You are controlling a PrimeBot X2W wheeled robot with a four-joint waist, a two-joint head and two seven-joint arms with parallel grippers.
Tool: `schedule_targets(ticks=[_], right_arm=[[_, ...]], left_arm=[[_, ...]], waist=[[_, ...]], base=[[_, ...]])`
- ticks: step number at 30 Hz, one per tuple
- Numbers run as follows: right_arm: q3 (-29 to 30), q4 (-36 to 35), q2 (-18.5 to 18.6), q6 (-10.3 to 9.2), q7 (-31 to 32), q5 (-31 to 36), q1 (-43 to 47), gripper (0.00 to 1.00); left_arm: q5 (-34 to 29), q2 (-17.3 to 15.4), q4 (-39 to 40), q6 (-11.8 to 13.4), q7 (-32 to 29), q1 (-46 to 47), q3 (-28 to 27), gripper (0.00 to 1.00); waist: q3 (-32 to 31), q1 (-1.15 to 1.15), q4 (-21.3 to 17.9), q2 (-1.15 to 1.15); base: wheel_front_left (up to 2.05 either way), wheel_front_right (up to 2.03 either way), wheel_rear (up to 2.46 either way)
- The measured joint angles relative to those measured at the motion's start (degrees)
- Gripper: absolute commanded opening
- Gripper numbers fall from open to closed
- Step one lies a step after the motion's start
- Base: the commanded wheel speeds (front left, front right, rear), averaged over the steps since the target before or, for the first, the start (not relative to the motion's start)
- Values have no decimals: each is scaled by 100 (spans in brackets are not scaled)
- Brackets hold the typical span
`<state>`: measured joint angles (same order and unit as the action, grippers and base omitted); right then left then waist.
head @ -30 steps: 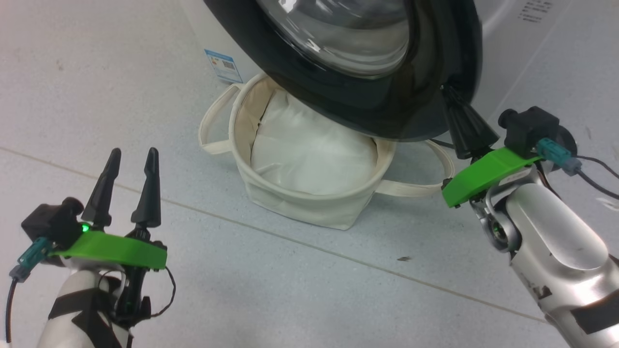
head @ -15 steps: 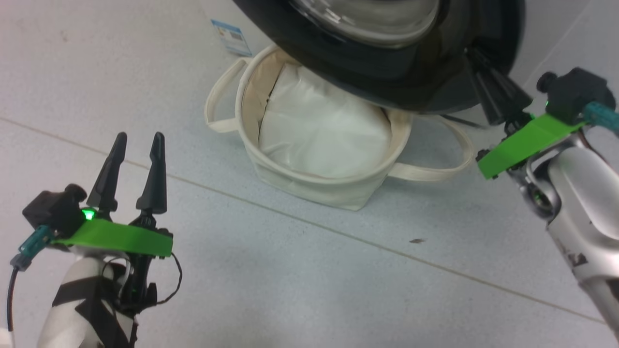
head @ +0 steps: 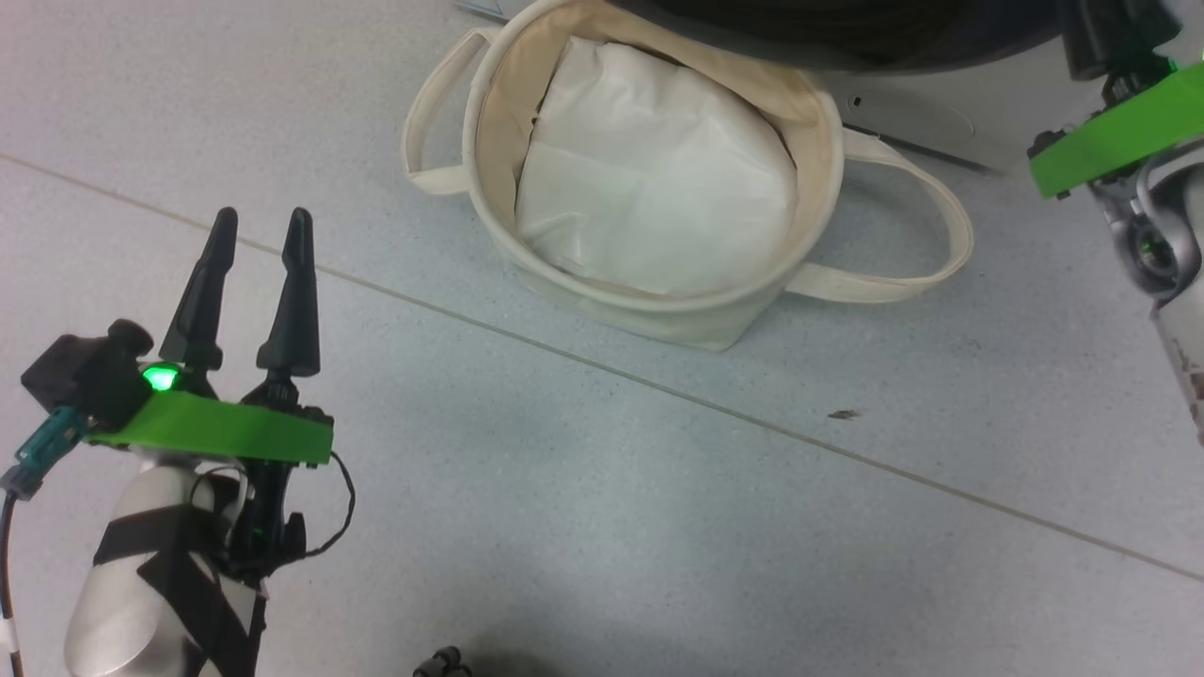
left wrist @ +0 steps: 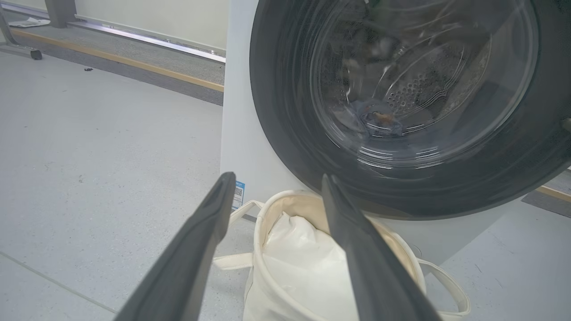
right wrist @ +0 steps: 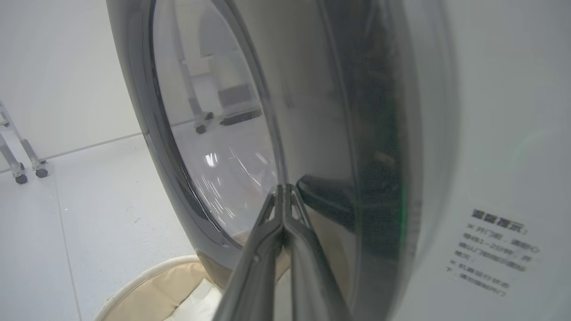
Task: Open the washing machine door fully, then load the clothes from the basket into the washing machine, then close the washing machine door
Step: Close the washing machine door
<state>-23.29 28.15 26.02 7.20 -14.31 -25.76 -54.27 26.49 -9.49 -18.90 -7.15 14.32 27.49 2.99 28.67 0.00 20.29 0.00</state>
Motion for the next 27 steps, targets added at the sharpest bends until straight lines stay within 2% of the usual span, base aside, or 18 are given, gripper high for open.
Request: schedule_targets(ticks=[9,15,21,22,23,27], right_arm=[[265,558,-20,33,-1,97,-523,0],[276,918,-73,127,-43,155,-787,0],[377,983,-211,124,-40,155,-756,0],[415,918,-216,123,-40,155,-715,46],[471,815,-221,119,-41,154,-636,100],[712,371,-312,54,-42,146,-21,100]], left_arm=[[13,25,16,0,0,94,-3,100],[51,48,29,0,0,123,-4,100],[52,54,20,0,0,122,-13,100],[52,51,11,0,0,120,-14,100],[52,47,7,0,0,117,-14,100],[52,-4,-25,0,1,77,-19,100]], waist=[[131,0,75,0],[160,0,134,0],[-16,0,73,0],[-66,0,50,0],[-121,0,23,0],[-379,-1,-129,0]], base=[[0,0,0],[0,0,0],[0,0,0],[0,0,0],[0,0,0],[0,0,0]])
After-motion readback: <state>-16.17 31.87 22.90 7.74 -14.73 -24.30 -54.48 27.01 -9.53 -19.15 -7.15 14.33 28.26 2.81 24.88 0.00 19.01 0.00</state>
